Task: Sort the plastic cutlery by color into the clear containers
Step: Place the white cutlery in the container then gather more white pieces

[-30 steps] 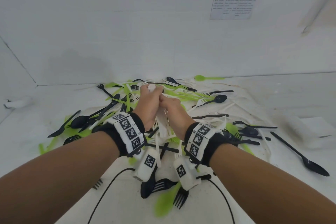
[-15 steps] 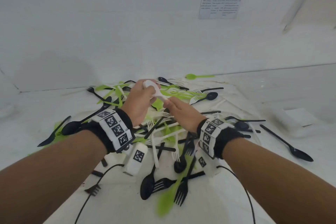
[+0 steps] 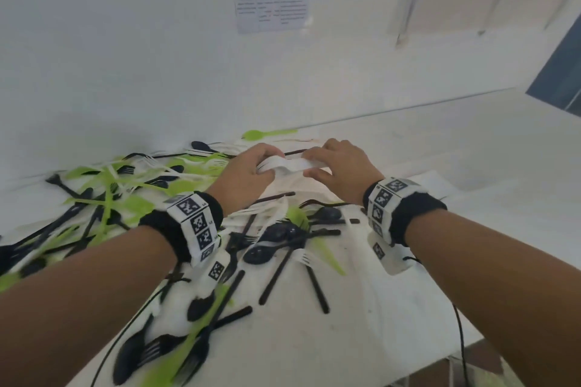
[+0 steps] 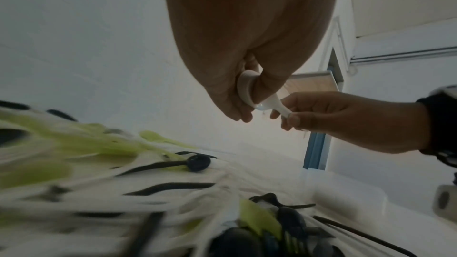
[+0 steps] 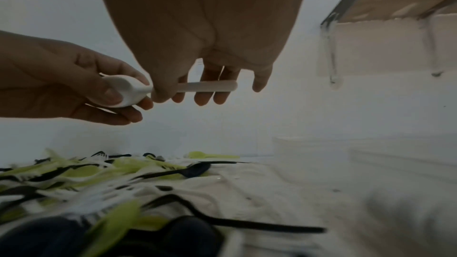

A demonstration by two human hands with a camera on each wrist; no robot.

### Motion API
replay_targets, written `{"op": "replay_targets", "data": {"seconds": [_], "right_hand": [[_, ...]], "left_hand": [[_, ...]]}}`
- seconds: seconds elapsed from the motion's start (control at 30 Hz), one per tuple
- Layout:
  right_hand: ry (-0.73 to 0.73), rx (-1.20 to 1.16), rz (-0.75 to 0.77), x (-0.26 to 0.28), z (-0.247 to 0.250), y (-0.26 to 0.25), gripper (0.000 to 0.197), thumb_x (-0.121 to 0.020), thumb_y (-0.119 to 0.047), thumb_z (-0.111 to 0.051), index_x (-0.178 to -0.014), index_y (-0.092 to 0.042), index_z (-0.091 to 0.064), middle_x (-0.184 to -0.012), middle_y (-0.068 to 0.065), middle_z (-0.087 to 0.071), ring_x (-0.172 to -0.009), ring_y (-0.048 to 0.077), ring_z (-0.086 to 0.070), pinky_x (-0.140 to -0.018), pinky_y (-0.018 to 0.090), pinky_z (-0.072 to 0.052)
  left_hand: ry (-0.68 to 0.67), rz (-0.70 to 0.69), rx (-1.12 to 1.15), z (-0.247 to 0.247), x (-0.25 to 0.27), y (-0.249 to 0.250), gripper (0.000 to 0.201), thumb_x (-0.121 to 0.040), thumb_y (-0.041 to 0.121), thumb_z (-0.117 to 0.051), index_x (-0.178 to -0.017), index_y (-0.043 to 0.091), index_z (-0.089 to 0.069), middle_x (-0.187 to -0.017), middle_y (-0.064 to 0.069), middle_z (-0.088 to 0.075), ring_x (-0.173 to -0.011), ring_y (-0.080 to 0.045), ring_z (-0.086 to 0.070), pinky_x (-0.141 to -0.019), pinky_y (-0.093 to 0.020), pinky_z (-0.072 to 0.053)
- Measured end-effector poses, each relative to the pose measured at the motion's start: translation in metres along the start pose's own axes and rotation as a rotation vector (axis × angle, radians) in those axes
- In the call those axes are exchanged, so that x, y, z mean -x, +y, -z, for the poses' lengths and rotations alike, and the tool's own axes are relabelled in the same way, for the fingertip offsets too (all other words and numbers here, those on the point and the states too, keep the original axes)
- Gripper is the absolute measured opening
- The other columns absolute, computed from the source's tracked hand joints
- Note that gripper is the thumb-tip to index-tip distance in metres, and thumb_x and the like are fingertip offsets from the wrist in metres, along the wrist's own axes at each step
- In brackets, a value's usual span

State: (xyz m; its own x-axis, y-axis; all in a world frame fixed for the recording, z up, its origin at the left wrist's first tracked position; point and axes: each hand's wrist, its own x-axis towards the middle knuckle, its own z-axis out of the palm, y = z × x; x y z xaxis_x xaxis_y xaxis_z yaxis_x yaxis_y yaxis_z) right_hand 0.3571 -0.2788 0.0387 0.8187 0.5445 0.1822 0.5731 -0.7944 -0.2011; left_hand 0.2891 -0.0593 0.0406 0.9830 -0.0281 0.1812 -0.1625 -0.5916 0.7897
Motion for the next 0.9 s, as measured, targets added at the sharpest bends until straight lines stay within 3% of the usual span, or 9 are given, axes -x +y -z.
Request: {"op": "replay_targets", "data": {"seconds": [0.17,0.33,0.43,0.53,0.6,0.7,0.8,0.83,0.9], "right_hand": [[-0.034,-0.069,-0.013,0.020,0.016,0.087,0.040,-0.101,-0.050,-0.051,-0.138,-0.035,-0.055,-0.120,0.003,-0.056,-0.111,0.026,-0.051,-0.098,0.042,-0.041],[-0.075,-0.109,-0.063,0.039,0.028,0.156,0.041,-0.102,-0.050,-0.050,-0.140,-0.035,-0.054,-0.121,0.002,-0.056,-0.112,0.026,-0.052,-0.100,0.042,-0.041],[-0.073,-0.092,-0.086,0.047,0.031,0.187,0.048,-0.099,-0.057,-0.048,-0.139,-0.032,-0.054,-0.121,0.004,-0.057,-0.113,0.027,-0.053,-0.102,0.043,-0.040],[-0.008,-0.041,-0.048,0.052,0.035,0.203,0.062,-0.092,-0.074,-0.032,-0.133,-0.033,-0.055,-0.117,-0.002,-0.059,-0.117,0.022,-0.051,-0.115,0.049,-0.026],[-0.018,-0.041,-0.024,0.050,0.038,0.209,0.055,-0.099,-0.069,-0.029,-0.131,-0.032,-0.054,-0.114,-0.005,-0.061,-0.114,0.017,-0.052,-0.118,0.050,-0.018],[-0.079,-0.060,-0.046,0.048,0.039,0.217,0.053,-0.103,-0.062,-0.028,-0.129,-0.024,-0.054,-0.103,-0.002,-0.064,-0.094,0.020,-0.058,-0.101,0.045,-0.037],[-0.120,-0.006,-0.114,0.051,0.033,0.230,0.051,-0.104,-0.061,-0.027,-0.134,-0.027,-0.050,-0.106,-0.001,-0.062,-0.099,0.025,-0.057,-0.098,0.046,-0.037],[-0.124,-0.011,-0.151,0.052,0.031,0.236,0.050,-0.104,-0.061,-0.026,-0.133,-0.029,-0.049,-0.106,-0.001,-0.061,-0.100,0.026,-0.057,-0.098,0.047,-0.036],[-0.155,-0.052,-0.222,0.052,0.026,0.250,0.049,-0.102,-0.064,-0.024,-0.129,-0.031,-0.048,-0.104,0.000,-0.062,-0.100,0.027,-0.057,-0.095,0.047,-0.036]], "left_hand": [[0.023,0.000,-0.034,-0.075,-0.031,0.043,0.029,-0.095,0.009,-0.059,-0.115,0.030,-0.063,-0.104,0.007,-0.068,-0.075,-0.011,-0.058,-0.065,-0.025,-0.048],[0.006,-0.033,-0.085,-0.132,-0.061,0.076,0.019,-0.098,0.020,-0.062,-0.114,0.031,-0.062,-0.099,0.014,-0.066,-0.077,0.004,-0.056,-0.065,-0.008,-0.040],[-0.020,-0.043,-0.106,-0.158,-0.079,0.087,0.020,-0.100,0.023,-0.060,-0.118,0.032,-0.061,-0.101,0.012,-0.067,-0.081,-0.001,-0.059,-0.068,-0.009,-0.042],[-0.047,-0.062,-0.097,-0.182,-0.094,0.098,0.020,-0.101,0.026,-0.059,-0.120,0.033,-0.060,-0.104,0.013,-0.068,-0.088,-0.003,-0.062,-0.071,-0.010,-0.042],[-0.061,-0.104,-0.099,-0.197,-0.103,0.104,0.021,-0.101,0.026,-0.058,-0.121,0.033,-0.059,-0.102,0.015,-0.068,-0.085,0.002,-0.061,-0.070,-0.012,-0.041],[-0.072,-0.100,-0.070,-0.212,-0.113,0.106,0.026,-0.101,0.026,-0.058,-0.126,0.031,-0.056,-0.109,0.013,-0.067,-0.092,-0.004,-0.063,-0.075,-0.015,-0.045],[-0.197,-0.048,-0.111,-0.223,-0.115,0.103,0.063,-0.095,0.026,-0.067,-0.147,0.024,-0.031,-0.139,-0.001,-0.052,-0.122,-0.019,-0.056,-0.099,-0.029,-0.046],[-0.244,-0.028,-0.177,-0.227,-0.115,0.103,0.083,-0.090,0.028,-0.072,-0.154,0.021,-0.019,-0.150,-0.006,-0.040,-0.136,-0.023,-0.044,-0.111,-0.037,-0.039],[-0.347,0.045,-0.287,-0.235,-0.112,0.104,0.113,-0.082,0.038,-0.079,-0.159,0.020,0.002,-0.160,-0.007,-0.020,-0.147,-0.025,-0.025,-0.121,-0.044,-0.025]]}}
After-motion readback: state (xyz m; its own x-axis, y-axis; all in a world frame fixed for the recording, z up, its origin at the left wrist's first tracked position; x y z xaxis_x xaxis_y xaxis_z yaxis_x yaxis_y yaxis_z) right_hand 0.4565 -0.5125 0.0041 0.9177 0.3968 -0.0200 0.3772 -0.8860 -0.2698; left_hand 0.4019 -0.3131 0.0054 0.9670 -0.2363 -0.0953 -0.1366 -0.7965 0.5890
